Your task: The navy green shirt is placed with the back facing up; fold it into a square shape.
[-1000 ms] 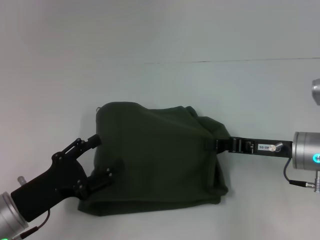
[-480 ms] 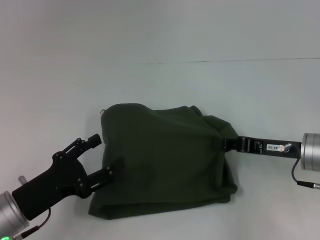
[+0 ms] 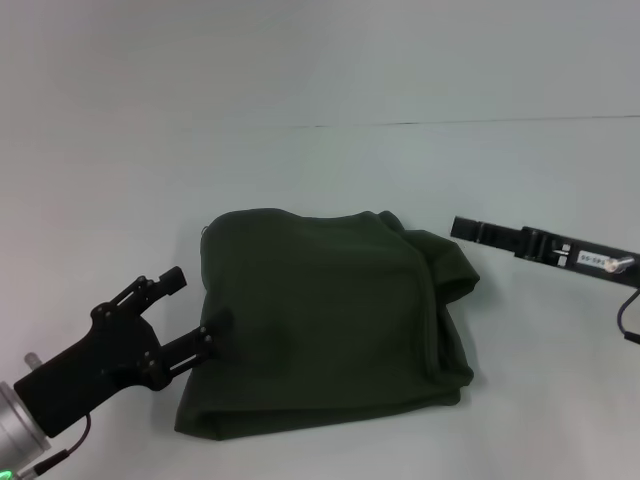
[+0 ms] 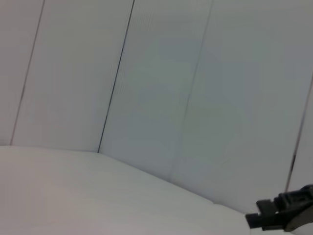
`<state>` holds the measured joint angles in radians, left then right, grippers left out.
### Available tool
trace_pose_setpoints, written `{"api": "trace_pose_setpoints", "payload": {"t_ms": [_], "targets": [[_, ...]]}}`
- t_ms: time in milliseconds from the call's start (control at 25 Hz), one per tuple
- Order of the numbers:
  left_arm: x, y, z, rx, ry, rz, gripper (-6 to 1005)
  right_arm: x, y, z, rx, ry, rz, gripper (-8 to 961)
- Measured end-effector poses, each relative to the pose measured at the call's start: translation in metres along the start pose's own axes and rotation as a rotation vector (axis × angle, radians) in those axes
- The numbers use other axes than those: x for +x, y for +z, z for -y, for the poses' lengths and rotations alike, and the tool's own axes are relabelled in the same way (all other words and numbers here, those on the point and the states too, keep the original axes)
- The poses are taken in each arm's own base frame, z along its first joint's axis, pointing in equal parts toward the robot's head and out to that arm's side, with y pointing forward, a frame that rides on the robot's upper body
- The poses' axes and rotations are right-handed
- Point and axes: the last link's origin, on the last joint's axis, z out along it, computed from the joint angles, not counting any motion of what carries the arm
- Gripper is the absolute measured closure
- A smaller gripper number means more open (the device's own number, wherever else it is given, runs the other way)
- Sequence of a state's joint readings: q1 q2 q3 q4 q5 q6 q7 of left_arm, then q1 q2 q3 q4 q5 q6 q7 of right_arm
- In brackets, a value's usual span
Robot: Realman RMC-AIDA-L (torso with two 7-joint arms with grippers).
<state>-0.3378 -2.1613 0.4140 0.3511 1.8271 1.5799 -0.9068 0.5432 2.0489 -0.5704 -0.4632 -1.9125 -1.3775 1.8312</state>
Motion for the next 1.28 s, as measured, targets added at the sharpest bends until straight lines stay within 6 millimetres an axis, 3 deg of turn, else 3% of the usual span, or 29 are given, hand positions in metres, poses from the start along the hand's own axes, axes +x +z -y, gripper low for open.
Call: {"api": "trace_pose_setpoints", "payload": {"t_ms": [440,680,920,1280], "targets": [[-0.014,-0.015,-0.001,0.043,0.040,0.047,112,-0.027,0.013,-0.009,-0.018,-0.079,0.007,287],[-0.022,-0.024,-0.007,0.044,0.095,0.071,113,-0.035,0.022,-0.012,-0.012,-0.098,0.008,250],[-0.025,-0.026,-0.010,0.005,0.110,0.114,112,-0.036,0.040,-0.020,-0.019,-0.151,-0.057,335],[-0.032,-0.024,-0.014,-0.021,0.102,0.153,113,-0.031,0.084,-0.034,0.011,-0.299,-0.163,479]]}}
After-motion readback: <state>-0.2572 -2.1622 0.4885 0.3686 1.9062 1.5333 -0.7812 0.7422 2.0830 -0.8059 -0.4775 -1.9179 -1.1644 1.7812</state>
